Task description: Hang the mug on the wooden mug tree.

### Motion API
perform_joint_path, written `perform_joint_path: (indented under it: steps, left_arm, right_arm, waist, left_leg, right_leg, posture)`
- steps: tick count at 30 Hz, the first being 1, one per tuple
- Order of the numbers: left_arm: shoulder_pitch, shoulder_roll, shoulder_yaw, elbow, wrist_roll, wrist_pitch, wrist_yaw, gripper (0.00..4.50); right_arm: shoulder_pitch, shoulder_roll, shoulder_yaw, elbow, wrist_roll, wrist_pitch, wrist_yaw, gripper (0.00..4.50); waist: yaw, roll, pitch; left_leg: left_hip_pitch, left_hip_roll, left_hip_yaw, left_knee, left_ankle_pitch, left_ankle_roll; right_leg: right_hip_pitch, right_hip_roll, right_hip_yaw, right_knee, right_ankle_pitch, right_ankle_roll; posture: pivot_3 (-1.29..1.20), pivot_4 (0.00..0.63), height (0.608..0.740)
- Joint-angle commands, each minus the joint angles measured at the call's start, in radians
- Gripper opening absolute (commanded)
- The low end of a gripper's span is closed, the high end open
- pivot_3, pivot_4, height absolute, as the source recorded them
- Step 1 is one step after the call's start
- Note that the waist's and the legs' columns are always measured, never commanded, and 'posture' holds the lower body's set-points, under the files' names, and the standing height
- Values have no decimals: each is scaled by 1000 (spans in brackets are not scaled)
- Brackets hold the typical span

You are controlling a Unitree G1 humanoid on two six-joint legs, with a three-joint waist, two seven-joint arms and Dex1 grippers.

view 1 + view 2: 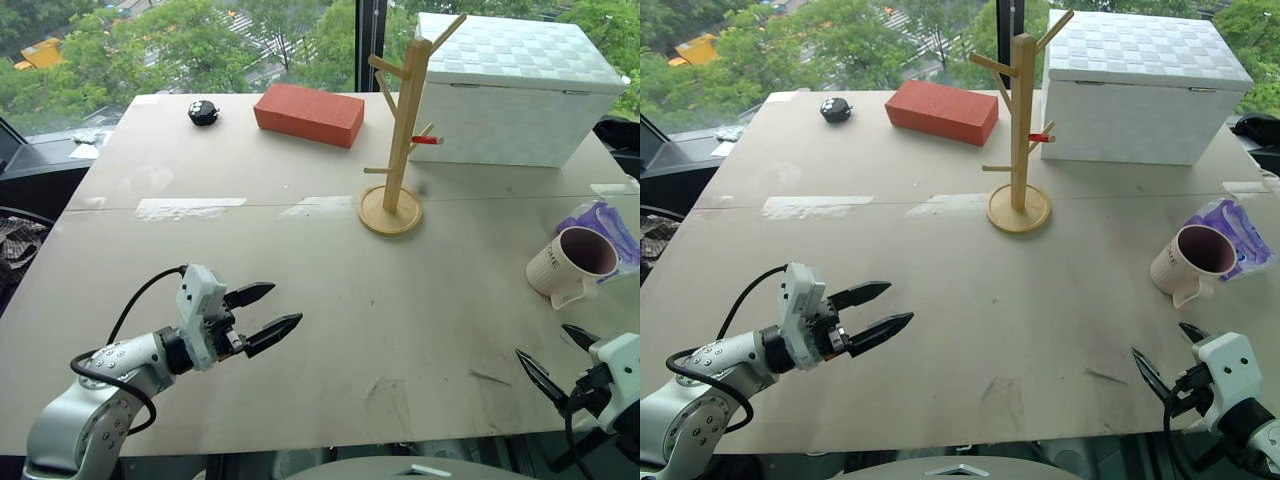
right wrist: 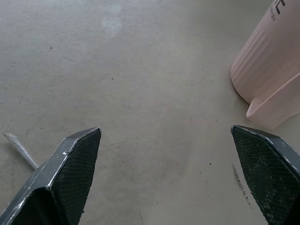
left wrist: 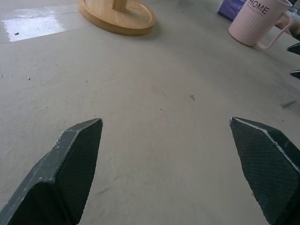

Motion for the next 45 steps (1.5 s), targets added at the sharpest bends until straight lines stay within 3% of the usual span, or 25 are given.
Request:
perform_joint_path:
  steps: [1,8,17,29,39,45]
  left_arm:
    - [-21,2,15,-13,-21,-12,-11,4449]
    - [-184,16,-15,-7,-117,36,-52,4449]
    - [-257,85,-118,-53,-79,-4,-200,4449]
    - [-298,103,-144,-30,-60,-27,-249,4449]
    - [-298,79,-143,-19,-31,-51,-231,4449]
    - [-300,76,-145,-23,-28,-47,-226,4500]
  right_arm:
    - [-13,44,-6,9,-5,-27,-40,4500]
    - [-58,222,46,-55,-182,72,-351,4500]
    - [-175,391,74,-158,-184,214,-552,4500]
    - [-355,410,138,-162,-307,327,-698,4500]
    - [-429,398,94,-100,-409,401,-769,4500]
    - [-466,396,99,-78,-427,417,-767,1767]
  waist:
    - [0,0,0]
    - [1,3,-1]
    - [-3,3,-1]
    - [-3,3,-1]
    - [-3,3,-1]
    - [-5,3,-1]
  left_leg:
    - [0,0,0,0,0,0]
    - [0,0,-5,1,-1,-3]
    - [0,0,1,0,0,-1]
    - [1,0,2,0,0,-1]
    - [1,0,2,0,1,-3]
    - [1,0,2,0,1,-2]
  right_leg:
    - [0,0,0,0,0,0]
    - [0,0,0,1,1,-1]
    - [-1,2,3,1,1,-1]
    - [-1,3,4,2,1,-1]
    - [-1,4,4,2,1,-1]
    - [-1,4,5,2,1,-1]
  posture:
    - [0,150,740]
    - [0,150,740]
    - [0,150,740]
    - [0,150,740]
    - [0,150,740]
    - [0,150,740]
